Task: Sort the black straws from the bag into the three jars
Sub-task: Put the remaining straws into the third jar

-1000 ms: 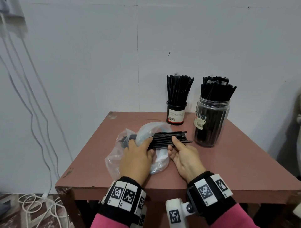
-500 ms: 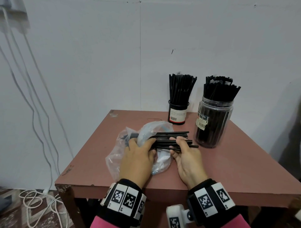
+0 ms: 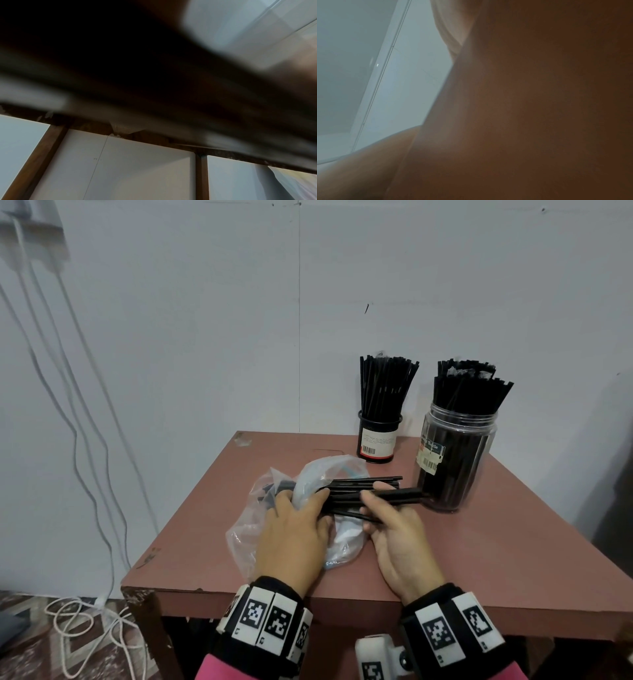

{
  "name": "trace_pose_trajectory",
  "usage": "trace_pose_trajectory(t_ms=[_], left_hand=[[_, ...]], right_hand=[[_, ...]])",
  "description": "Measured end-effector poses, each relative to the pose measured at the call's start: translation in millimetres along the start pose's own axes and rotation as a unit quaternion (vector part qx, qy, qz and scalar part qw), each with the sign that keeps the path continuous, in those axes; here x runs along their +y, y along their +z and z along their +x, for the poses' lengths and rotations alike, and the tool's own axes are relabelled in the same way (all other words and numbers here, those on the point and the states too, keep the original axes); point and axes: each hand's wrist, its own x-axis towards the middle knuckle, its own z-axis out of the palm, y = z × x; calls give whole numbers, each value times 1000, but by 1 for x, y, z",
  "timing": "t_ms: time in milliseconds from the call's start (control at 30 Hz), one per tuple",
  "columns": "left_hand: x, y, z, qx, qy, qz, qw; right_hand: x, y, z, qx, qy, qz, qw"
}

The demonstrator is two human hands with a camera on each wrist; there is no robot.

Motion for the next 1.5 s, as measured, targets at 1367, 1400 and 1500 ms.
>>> trace_pose_trajectory(t_ms=[1367,1400,1500], left_hand=[[1,-1,-1,-4,24,21,1000],[1,-1,0,-2,23,24,999],[1,-1,-1,4,27,36,999]], right_hand=[[7,5,-8,-60,-64,-127,988],[7,4,-7,-51,-69,-134,987],[7,4,-8,-40,-87,-148,984]])
